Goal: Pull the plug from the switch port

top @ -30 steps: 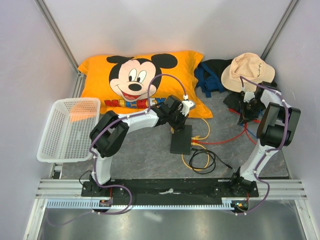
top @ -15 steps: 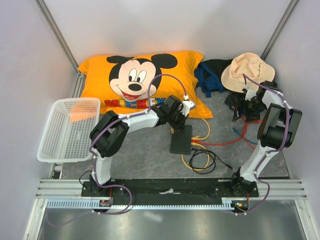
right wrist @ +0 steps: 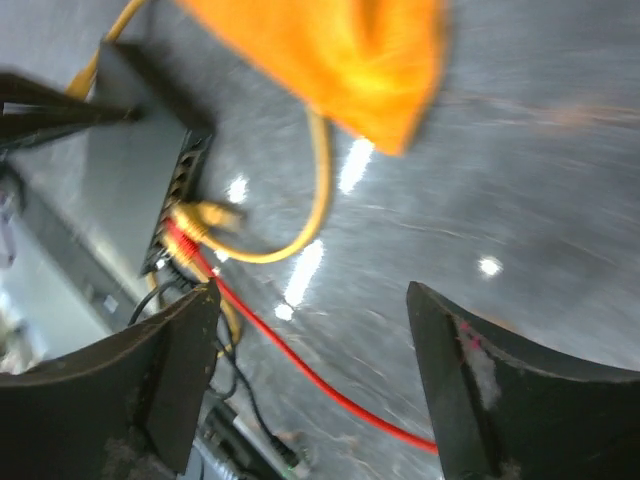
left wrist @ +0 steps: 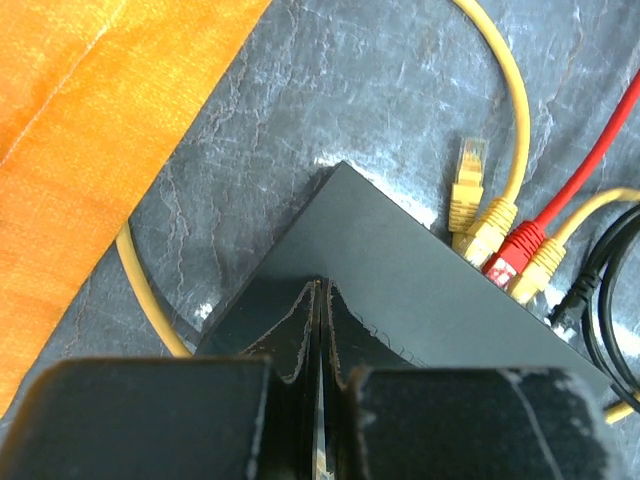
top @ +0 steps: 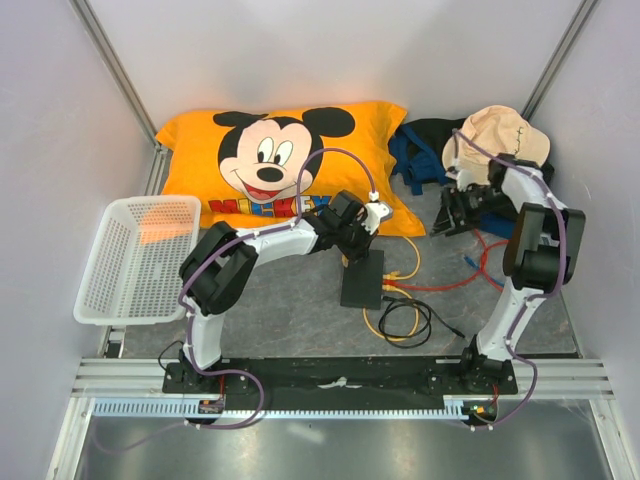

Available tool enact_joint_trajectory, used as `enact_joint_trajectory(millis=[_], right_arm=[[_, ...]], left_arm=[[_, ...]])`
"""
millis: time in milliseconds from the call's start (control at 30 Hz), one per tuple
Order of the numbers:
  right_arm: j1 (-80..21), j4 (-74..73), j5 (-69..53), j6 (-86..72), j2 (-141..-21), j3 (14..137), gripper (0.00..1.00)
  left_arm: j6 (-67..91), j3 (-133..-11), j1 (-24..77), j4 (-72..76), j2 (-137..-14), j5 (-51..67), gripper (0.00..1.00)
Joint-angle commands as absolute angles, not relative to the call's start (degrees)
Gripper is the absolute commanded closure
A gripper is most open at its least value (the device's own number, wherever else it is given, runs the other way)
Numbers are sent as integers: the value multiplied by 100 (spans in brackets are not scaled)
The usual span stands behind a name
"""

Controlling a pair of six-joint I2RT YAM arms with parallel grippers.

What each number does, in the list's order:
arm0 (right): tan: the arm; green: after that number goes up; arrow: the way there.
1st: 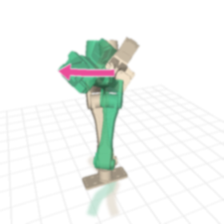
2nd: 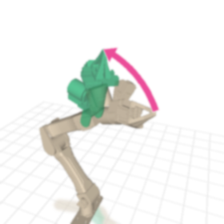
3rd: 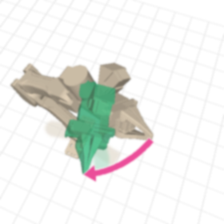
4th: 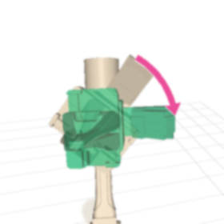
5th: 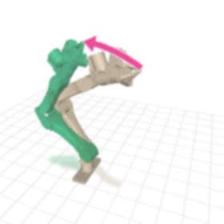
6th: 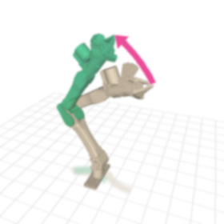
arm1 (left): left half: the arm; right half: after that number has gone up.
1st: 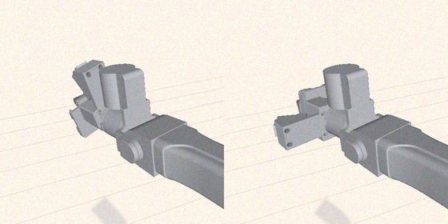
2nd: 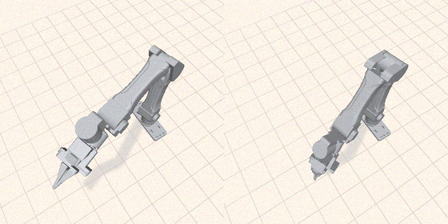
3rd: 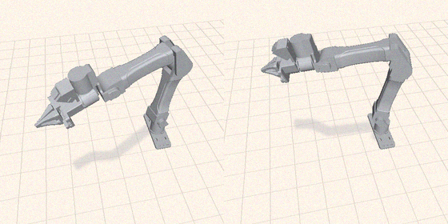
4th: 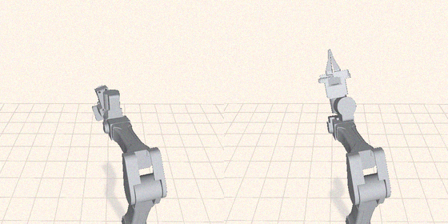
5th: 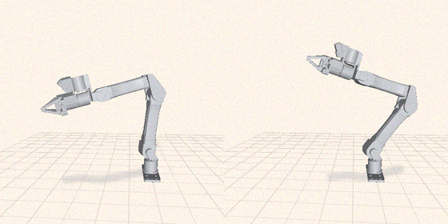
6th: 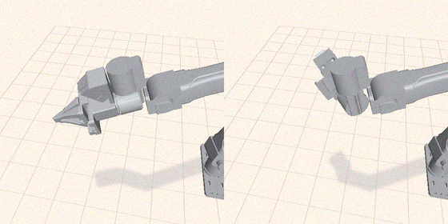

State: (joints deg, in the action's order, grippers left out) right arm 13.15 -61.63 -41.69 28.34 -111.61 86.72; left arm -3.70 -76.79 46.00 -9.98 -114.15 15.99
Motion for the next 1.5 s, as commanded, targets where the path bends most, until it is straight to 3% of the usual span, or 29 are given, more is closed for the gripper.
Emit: enact_joint_trajectory(millis=[0, 333, 633, 833, 1133, 1467], right_arm=[[853, -6986, -4755, 3611, -11653, 8815, 21], [-316, -7382, -5194, 3577, -12839, 9623, 35], [-1335, -7831, -5721, 3138, -14114, 10957, 38], [-1872, -7682, -5626, 3050, -14107, 11742, 34], [-1099, -7769, -5019, 3400, -13009, 10996, 24], [-879, -7876, -4878, 3745, -12243, 9362, 28]], left_arm=[[-756, -7611, 4553, -1775, -11163, 1756, 98], [-115, -7015, 4237, -2373, -9774, 2118, 98], [211, -6574, 3841, -2206, -9238, 1758, 98], [106, -6548, 3850, -2110, -9132, 1889, 98], [9, -6381, 4236, -1679, -9386, 2074, 98], [290, -6126, 4596, -1275, -9676, 2232, 98]])
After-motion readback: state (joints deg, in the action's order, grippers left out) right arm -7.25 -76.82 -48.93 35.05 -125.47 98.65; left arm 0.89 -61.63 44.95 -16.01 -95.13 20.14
